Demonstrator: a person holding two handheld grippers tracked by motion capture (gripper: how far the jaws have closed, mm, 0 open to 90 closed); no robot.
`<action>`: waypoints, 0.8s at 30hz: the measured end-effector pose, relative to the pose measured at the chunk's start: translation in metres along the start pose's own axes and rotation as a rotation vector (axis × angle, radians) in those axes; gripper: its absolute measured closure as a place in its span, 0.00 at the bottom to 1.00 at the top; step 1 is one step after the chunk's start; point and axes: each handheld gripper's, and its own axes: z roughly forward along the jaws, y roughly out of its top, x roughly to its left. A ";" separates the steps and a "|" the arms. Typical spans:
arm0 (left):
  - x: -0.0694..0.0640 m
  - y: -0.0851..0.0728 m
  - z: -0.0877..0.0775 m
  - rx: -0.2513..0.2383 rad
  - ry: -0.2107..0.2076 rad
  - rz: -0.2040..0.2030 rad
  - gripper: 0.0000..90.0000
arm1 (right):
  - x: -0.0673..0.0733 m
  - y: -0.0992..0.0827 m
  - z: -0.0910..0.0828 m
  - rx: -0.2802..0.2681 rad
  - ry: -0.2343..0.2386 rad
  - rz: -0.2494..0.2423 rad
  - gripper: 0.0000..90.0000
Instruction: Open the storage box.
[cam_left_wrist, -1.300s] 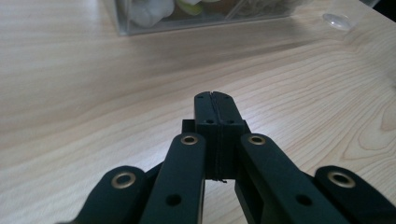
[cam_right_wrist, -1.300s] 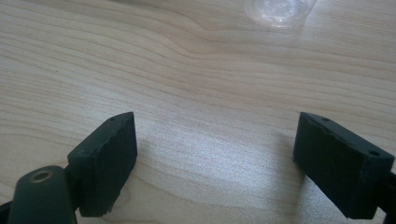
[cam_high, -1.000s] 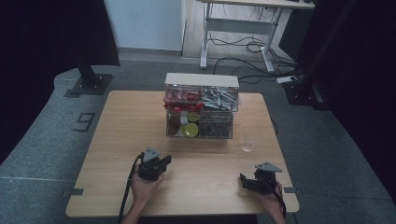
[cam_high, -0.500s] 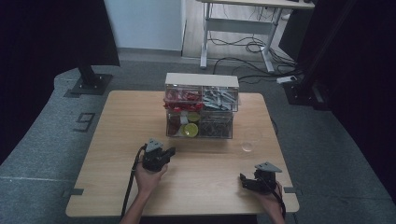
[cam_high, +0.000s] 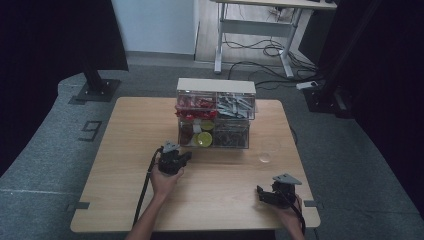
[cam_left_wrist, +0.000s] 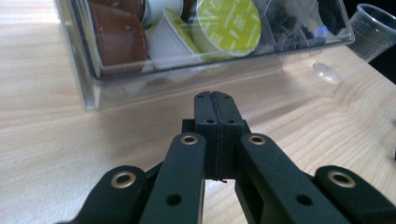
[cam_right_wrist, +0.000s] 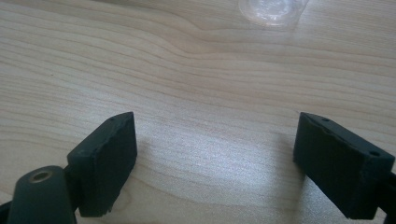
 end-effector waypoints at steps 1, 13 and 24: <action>0.000 0.002 0.001 -0.009 -0.006 -0.002 1.00 | 0.000 0.000 0.000 0.000 0.000 0.000 0.15; 0.000 0.007 0.020 0.014 -0.002 0.013 1.00 | 0.000 0.001 0.001 -0.001 0.000 -0.001 0.15; 0.003 0.009 0.028 0.028 0.006 -0.016 1.00 | -0.001 0.001 0.001 -0.001 0.002 -0.002 0.15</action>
